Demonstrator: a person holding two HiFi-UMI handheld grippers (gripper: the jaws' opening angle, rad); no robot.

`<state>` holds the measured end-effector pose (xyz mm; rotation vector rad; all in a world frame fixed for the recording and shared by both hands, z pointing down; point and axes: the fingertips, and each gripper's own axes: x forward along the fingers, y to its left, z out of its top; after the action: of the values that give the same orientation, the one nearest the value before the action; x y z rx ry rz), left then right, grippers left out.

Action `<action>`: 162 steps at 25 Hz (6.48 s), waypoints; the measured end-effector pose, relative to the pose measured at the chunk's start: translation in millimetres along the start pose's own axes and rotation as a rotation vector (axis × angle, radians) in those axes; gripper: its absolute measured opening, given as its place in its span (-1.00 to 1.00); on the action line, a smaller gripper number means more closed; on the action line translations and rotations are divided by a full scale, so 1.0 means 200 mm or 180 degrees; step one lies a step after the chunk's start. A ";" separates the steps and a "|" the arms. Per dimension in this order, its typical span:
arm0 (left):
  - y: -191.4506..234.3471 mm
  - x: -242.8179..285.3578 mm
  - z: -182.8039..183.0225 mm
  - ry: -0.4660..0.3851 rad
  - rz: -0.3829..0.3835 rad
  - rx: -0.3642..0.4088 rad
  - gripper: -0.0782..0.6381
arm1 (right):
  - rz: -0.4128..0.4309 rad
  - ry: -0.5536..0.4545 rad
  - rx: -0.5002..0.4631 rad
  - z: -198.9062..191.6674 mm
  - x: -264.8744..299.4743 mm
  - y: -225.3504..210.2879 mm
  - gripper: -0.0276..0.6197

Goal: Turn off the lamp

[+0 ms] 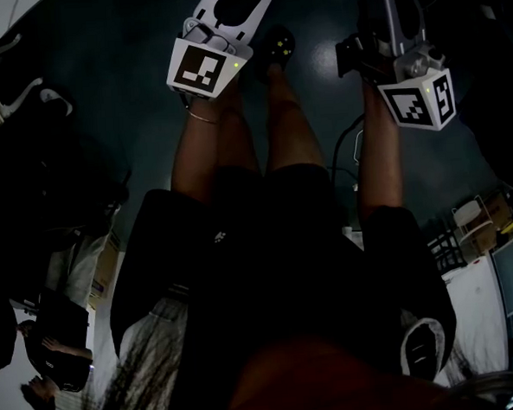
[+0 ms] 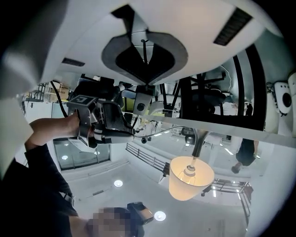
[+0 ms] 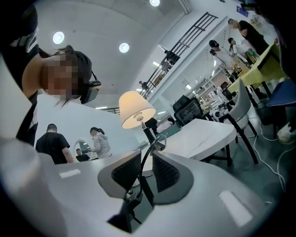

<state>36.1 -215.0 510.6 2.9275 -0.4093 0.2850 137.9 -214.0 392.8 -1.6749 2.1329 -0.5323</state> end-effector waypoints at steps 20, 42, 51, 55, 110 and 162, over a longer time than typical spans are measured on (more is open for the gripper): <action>-0.06 -0.04 0.05 -0.0045 0.0005 -0.0045 -0.73 | 0.0246 0.0570 0.0530 -0.45 0.00 0.14 -0.43; -0.06 -0.07 0.00 -0.0054 -0.0074 -0.0107 -0.73 | 0.0285 0.0677 0.0739 -0.55 0.05 0.17 -0.65; -0.07 -0.07 -0.01 -0.0024 -0.0111 -0.0064 -0.73 | 0.0262 0.0662 0.0799 -0.56 0.04 0.16 -0.66; -0.07 -0.06 -0.01 -0.0031 -0.0129 -0.0072 -0.73 | 0.0257 0.0654 0.0801 -0.55 0.03 0.16 -0.66; -0.11 -0.07 -0.22 0.0315 -0.0346 -0.0127 -0.73 | -0.0065 0.0616 0.1010 -0.66 -0.05 0.02 -0.71; -0.13 -0.24 0.08 0.0221 -0.0170 -0.0144 -0.76 | -0.0140 0.0695 0.0403 -0.49 -0.16 0.14 -0.91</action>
<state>1.2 -182.4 481.1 2.8695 -0.3225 0.3638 71.9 -169.8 464.1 -1.6627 2.1623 -0.8808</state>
